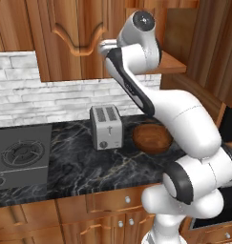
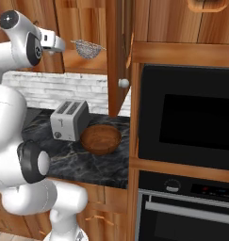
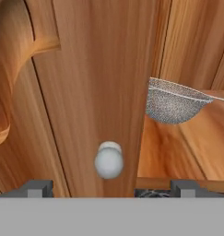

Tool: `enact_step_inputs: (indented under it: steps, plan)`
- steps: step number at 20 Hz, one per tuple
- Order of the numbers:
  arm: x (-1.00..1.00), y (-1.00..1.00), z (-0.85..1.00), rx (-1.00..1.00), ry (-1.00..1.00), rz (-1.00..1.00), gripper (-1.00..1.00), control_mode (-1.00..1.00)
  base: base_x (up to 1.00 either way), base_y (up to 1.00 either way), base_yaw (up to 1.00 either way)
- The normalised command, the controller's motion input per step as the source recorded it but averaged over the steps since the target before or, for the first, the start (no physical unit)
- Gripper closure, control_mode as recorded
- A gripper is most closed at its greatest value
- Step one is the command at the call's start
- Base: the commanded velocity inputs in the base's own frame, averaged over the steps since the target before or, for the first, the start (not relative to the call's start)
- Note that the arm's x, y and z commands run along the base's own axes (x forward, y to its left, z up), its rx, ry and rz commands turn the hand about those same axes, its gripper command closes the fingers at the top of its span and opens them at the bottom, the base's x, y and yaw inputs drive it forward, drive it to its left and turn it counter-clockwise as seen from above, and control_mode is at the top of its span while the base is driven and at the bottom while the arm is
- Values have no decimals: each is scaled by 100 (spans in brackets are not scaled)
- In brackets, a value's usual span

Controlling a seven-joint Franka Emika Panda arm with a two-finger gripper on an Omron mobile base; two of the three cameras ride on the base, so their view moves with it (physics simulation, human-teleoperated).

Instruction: Open the cabinet and setup a tea strainer by placing it in the bowl upright.

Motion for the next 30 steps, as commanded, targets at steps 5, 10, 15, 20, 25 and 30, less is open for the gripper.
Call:
enact_step_inputs:
  steps: [5,10,15,20,25,30]
  plan:
    - [43,7,0,0,0,0,-100,-100,0,0,0]
    - [39,0,-5,0,0,0,-100,-100,0,0,0]
    - [14,0,-17,0,1,0,-100,-100,0,0,0]
    - [5,0,-21,0,0,0,-100,-100,0,0,0]
    - [0,0,-27,0,0,0,-100,-100,0,0,0]
    - [2,0,-5,0,0,0,-100,-100,0,0,0]
